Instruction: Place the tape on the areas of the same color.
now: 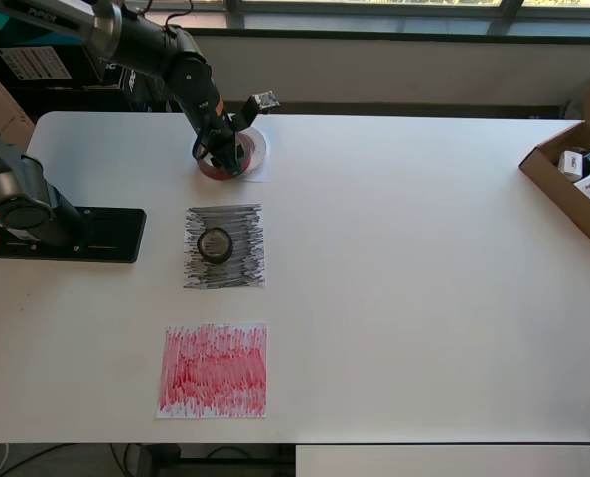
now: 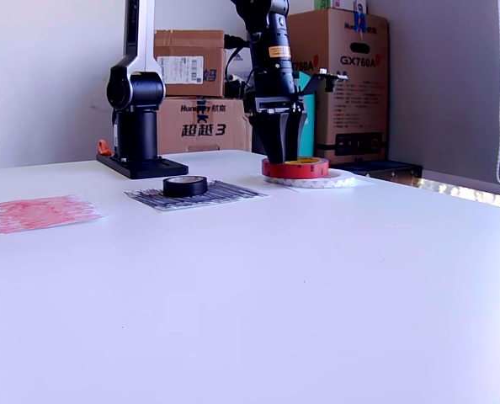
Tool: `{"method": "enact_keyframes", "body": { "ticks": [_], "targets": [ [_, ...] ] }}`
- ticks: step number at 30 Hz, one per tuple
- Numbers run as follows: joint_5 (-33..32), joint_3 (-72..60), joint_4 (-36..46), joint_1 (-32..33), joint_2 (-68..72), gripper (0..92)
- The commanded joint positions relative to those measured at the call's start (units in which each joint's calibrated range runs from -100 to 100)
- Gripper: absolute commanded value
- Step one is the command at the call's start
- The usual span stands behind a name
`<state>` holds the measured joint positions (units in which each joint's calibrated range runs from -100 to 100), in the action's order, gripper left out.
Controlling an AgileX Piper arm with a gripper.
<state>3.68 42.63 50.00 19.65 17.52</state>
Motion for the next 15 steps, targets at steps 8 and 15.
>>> {"method": "enact_keyframes", "body": {
  "ticks": [8, 15],
  "targets": [
    [-0.6, -0.6, -0.2, -0.5, 1.8, 49.7],
    [-0.6, -0.6, -0.2, -0.5, 1.9, 49.7]
  ]
}}
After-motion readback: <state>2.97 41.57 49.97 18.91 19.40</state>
